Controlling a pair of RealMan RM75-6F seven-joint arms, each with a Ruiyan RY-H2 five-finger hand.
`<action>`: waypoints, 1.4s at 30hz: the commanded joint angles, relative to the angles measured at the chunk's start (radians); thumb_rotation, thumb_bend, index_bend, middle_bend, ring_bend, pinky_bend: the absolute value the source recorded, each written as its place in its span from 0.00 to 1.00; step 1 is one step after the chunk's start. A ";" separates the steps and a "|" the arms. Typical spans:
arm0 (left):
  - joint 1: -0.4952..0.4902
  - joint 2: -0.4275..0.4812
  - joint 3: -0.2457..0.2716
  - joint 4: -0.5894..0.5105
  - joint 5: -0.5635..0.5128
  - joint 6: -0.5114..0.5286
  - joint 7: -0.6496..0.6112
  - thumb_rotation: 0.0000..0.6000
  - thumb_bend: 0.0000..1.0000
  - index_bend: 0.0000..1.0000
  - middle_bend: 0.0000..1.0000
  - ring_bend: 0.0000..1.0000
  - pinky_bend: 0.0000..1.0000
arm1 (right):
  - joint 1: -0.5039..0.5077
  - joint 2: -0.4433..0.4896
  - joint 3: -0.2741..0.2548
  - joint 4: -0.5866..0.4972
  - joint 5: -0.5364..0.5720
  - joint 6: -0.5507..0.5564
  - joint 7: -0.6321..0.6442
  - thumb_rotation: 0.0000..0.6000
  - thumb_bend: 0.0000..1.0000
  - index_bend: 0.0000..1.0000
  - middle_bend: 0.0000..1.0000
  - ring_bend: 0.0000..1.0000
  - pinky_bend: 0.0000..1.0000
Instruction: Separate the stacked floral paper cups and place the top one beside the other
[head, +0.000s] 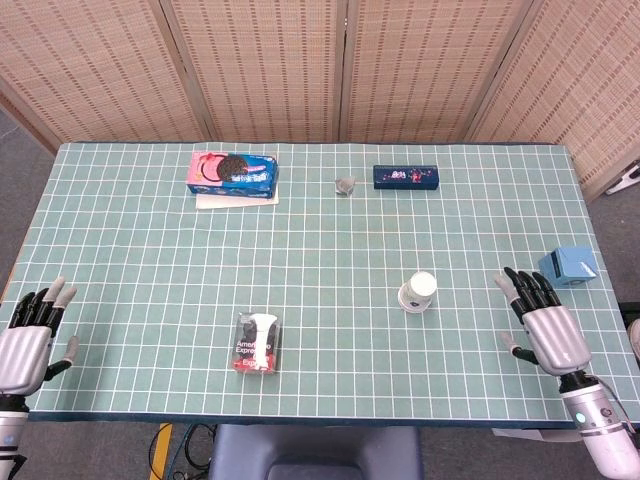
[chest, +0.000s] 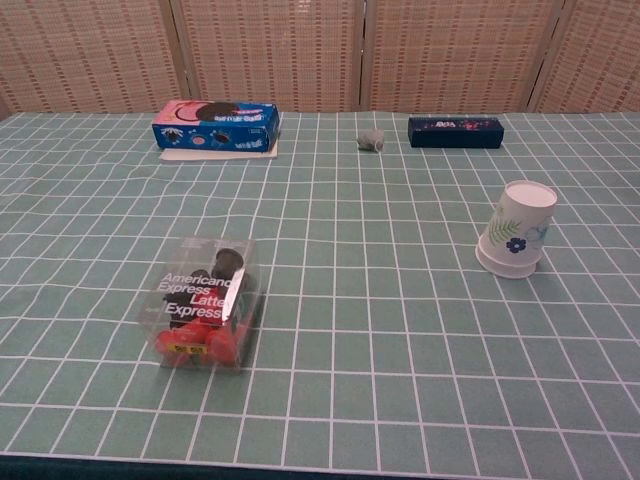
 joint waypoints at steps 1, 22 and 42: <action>0.002 0.001 0.001 -0.003 0.003 0.005 0.000 1.00 0.50 0.00 0.00 0.00 0.00 | 0.000 -0.001 -0.001 0.001 0.000 -0.001 -0.001 1.00 0.25 0.00 0.00 0.00 0.00; -0.003 -0.002 -0.010 0.006 -0.030 -0.017 -0.008 1.00 0.50 0.00 0.00 0.00 0.00 | 0.165 0.200 0.025 -0.183 0.054 -0.294 0.170 1.00 0.25 0.00 0.00 0.00 0.00; 0.006 0.012 -0.017 0.010 -0.038 -0.007 -0.045 1.00 0.50 0.00 0.00 0.00 0.00 | 0.396 0.215 0.130 -0.262 0.314 -0.617 0.104 1.00 0.26 0.21 0.00 0.00 0.00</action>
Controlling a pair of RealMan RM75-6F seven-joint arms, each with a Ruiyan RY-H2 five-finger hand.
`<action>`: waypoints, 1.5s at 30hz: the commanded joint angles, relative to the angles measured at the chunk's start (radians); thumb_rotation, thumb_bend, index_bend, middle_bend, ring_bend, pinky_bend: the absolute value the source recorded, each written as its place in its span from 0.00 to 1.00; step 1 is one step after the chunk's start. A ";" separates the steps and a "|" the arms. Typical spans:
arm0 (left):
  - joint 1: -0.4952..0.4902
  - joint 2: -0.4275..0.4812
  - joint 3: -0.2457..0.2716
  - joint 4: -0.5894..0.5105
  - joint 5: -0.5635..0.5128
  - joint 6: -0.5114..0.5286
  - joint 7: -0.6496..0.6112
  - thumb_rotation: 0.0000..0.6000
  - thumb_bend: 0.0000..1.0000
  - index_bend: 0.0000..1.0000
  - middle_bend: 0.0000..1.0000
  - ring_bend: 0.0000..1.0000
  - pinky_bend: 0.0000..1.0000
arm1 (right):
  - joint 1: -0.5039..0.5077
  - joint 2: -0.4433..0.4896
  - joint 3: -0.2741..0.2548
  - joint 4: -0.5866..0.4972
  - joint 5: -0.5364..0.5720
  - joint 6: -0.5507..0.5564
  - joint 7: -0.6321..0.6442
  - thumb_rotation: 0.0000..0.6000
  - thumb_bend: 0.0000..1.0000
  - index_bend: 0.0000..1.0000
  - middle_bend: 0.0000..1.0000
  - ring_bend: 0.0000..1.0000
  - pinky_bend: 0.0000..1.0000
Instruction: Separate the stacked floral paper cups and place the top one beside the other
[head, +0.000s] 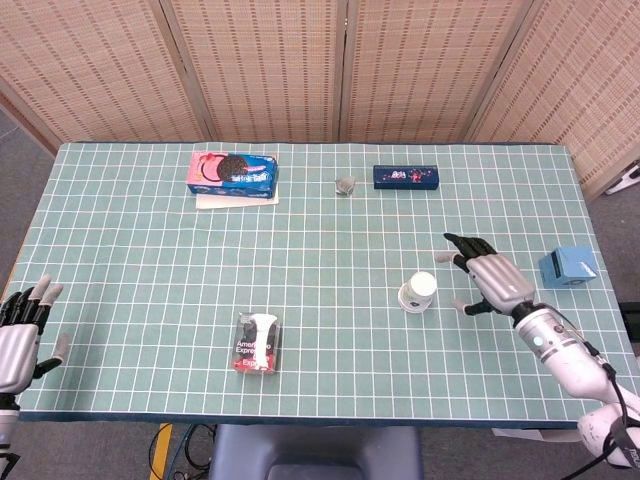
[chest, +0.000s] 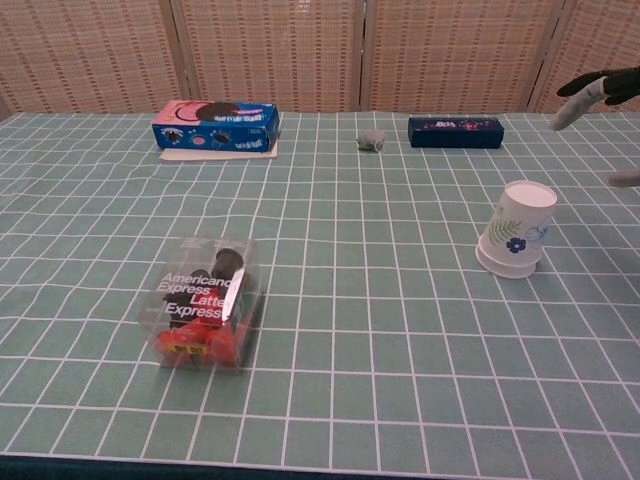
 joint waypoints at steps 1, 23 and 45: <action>0.001 0.001 0.001 -0.001 0.002 0.001 -0.003 1.00 0.50 0.00 0.00 0.00 0.00 | 0.045 -0.007 0.010 -0.004 0.062 -0.079 -0.019 1.00 0.26 0.21 0.00 0.00 0.00; 0.009 0.008 0.000 -0.002 0.009 0.015 -0.014 1.00 0.50 0.00 0.00 0.00 0.00 | 0.161 -0.041 -0.021 -0.011 0.272 -0.161 -0.218 1.00 0.26 0.21 0.00 0.00 0.00; 0.011 0.009 0.003 -0.006 0.018 0.019 -0.013 1.00 0.50 0.00 0.00 0.00 0.00 | 0.188 -0.096 -0.047 0.045 0.307 -0.154 -0.248 1.00 0.26 0.21 0.00 0.00 0.00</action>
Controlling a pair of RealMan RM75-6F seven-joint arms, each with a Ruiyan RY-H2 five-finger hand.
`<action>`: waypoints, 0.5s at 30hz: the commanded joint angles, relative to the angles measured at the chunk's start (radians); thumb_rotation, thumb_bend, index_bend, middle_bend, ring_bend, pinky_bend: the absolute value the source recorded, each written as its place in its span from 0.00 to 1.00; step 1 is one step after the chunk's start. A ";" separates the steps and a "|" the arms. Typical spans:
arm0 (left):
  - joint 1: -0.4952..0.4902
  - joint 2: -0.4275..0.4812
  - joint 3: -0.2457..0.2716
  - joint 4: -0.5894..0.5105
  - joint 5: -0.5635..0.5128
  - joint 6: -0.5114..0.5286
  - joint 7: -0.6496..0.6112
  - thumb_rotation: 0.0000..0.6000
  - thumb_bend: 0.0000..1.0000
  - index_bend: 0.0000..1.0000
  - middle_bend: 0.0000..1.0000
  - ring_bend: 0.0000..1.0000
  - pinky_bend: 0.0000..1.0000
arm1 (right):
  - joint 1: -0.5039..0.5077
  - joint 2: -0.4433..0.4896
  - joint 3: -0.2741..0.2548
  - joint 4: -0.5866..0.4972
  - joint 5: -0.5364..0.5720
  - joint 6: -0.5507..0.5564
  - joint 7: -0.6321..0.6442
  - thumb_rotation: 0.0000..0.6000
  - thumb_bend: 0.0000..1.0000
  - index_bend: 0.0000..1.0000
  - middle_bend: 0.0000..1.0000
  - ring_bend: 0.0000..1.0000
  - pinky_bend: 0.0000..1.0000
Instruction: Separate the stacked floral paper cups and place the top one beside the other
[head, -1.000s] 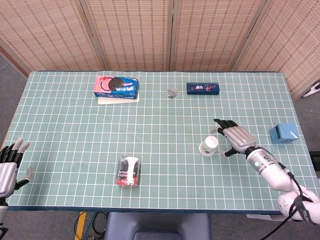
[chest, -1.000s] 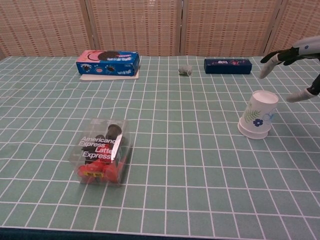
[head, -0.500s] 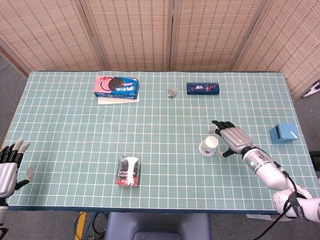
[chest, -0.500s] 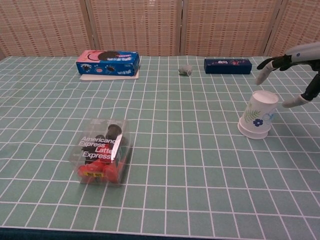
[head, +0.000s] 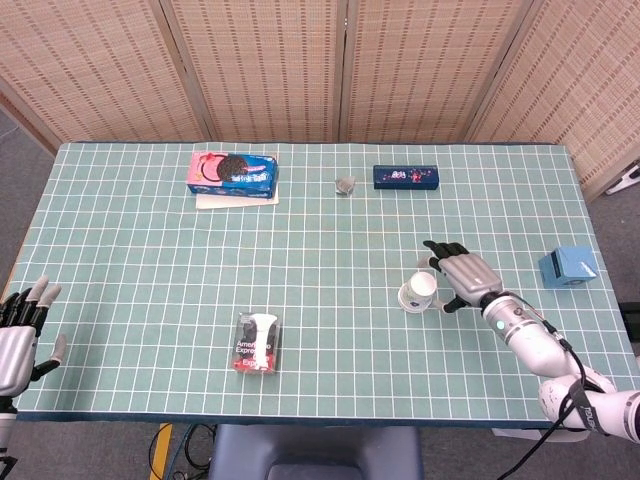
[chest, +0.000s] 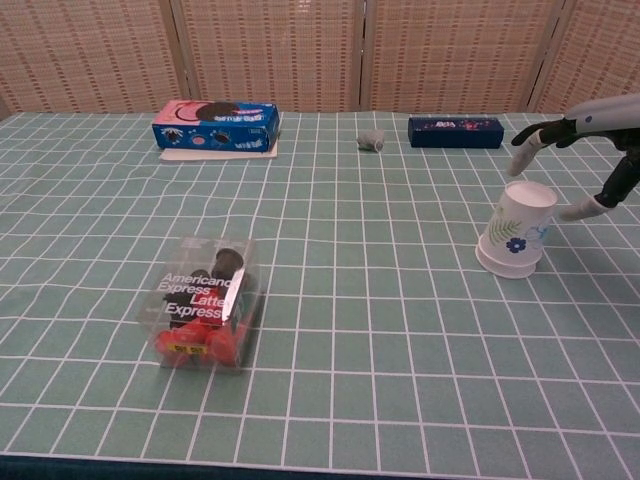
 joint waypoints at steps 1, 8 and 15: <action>0.000 0.001 0.000 0.000 0.001 0.000 -0.003 1.00 0.49 0.00 0.00 0.00 0.00 | 0.001 -0.005 -0.002 0.003 0.000 0.002 -0.001 1.00 0.26 0.21 0.00 0.00 0.00; 0.002 0.003 0.001 -0.002 0.004 0.002 -0.007 1.00 0.50 0.00 0.00 0.00 0.00 | 0.008 -0.019 -0.006 0.017 0.008 0.002 -0.005 1.00 0.29 0.21 0.00 0.00 0.00; 0.003 0.004 0.003 -0.003 0.012 0.007 -0.007 1.00 0.50 0.00 0.00 0.00 0.00 | 0.009 -0.041 -0.008 0.036 0.008 0.009 -0.004 1.00 0.30 0.21 0.00 0.00 0.00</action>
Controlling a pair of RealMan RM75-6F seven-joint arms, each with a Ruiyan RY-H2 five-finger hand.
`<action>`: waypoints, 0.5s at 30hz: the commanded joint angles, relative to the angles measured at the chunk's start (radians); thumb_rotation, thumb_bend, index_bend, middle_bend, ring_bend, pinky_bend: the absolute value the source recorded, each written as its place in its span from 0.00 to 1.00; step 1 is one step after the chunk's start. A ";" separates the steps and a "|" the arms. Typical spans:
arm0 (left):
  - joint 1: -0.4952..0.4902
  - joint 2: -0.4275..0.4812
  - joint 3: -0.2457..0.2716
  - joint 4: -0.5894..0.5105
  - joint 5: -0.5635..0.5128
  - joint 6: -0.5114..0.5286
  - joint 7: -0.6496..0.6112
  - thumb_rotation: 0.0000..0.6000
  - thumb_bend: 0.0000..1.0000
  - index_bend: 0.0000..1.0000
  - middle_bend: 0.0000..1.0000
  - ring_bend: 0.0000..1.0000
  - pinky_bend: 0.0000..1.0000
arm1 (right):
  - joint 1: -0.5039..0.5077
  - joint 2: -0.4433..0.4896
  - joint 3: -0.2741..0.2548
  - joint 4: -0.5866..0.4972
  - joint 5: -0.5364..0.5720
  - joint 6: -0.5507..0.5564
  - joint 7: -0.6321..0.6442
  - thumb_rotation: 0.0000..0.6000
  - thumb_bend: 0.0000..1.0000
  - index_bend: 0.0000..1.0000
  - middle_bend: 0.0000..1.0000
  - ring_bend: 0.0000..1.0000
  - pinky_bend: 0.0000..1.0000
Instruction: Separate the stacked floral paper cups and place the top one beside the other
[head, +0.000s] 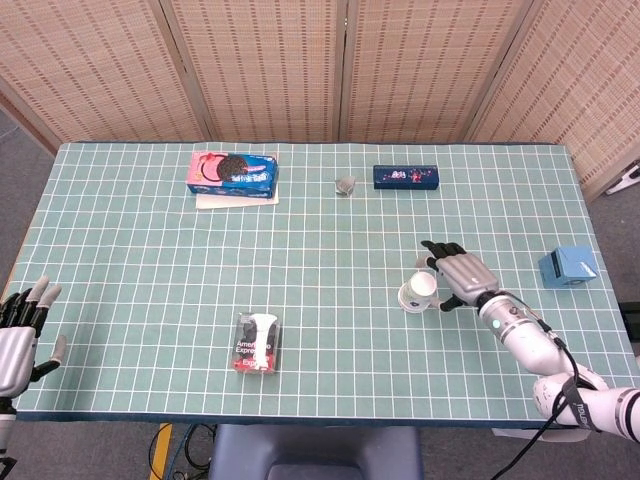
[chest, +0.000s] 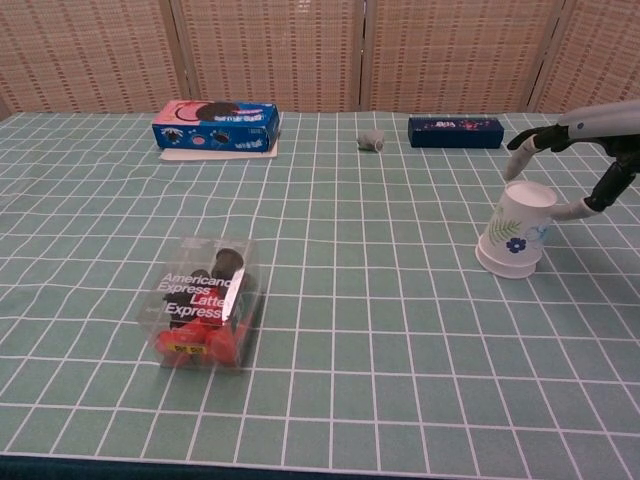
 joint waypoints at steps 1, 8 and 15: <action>0.001 0.000 0.000 0.000 0.002 0.002 -0.001 1.00 0.49 0.00 0.00 0.00 0.00 | 0.000 -0.008 0.000 0.005 -0.002 0.003 0.001 1.00 0.31 0.21 0.00 0.00 0.00; 0.002 0.002 -0.001 0.002 0.001 0.004 -0.010 1.00 0.50 0.00 0.00 0.00 0.00 | 0.001 -0.018 0.002 0.001 -0.009 0.019 -0.002 1.00 0.35 0.25 0.00 0.00 0.00; 0.004 0.001 -0.001 0.004 0.006 0.011 -0.011 1.00 0.50 0.00 0.00 0.00 0.00 | -0.008 -0.025 0.002 -0.003 -0.016 0.049 -0.009 1.00 0.40 0.37 0.00 0.00 0.00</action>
